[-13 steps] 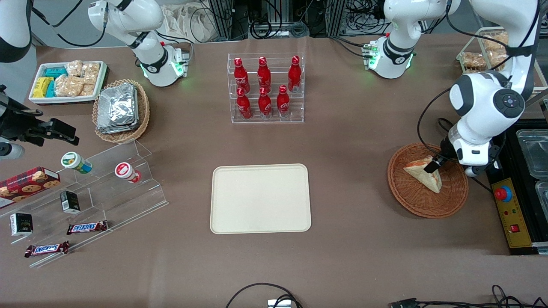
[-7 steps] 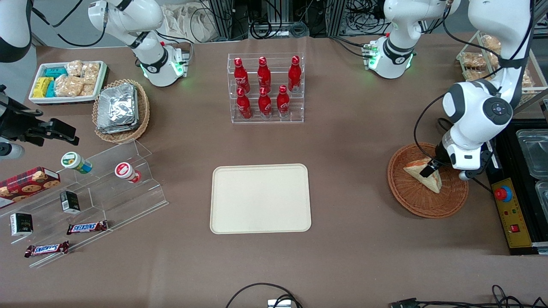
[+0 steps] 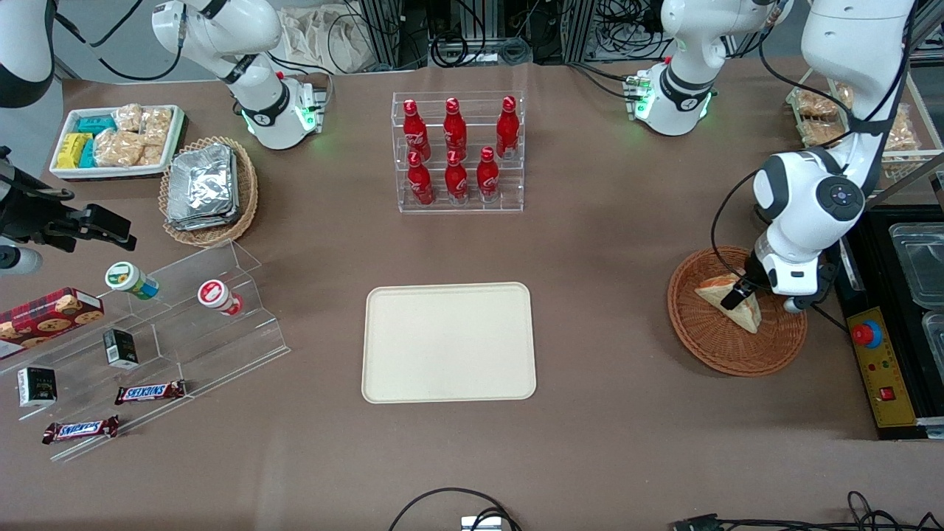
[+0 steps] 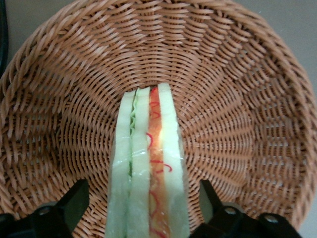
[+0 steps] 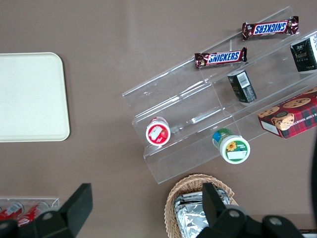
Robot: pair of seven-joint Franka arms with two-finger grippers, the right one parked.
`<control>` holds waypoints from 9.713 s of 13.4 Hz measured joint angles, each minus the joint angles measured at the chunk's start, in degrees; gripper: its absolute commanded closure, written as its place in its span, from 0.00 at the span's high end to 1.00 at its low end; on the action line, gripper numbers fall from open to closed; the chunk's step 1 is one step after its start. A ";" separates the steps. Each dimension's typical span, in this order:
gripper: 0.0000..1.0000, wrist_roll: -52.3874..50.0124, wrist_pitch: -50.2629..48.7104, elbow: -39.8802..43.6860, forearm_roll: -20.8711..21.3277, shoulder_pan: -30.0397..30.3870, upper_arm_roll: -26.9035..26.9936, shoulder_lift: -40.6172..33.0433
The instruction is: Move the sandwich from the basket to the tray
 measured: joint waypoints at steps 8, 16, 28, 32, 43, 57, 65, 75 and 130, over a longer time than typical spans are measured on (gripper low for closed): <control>0.09 -1.43 0.30 -0.02 0.51 -0.12 0.21 0.13; 0.08 15.17 -0.03 0.46 4.91 -0.54 0.01 -2.00; 0.10 38.23 -7.29 3.62 5.00 -0.90 -6.01 -5.11; 0.10 37.37 -24.80 14.78 4.99 -1.05 -10.68 -6.06; 0.12 21.81 -43.90 38.37 4.95 -3.63 -21.39 -0.21; 0.12 -3.55 -45.57 61.19 19.24 -24.64 -21.51 24.43; 0.14 -6.03 -44.32 68.19 21.71 -29.69 -21.35 36.68; 0.31 -7.29 -39.28 68.30 25.70 -31.91 -21.00 41.66; 1.00 35.25 -62.41 49.11 0.71 -1.65 -5.30 -10.56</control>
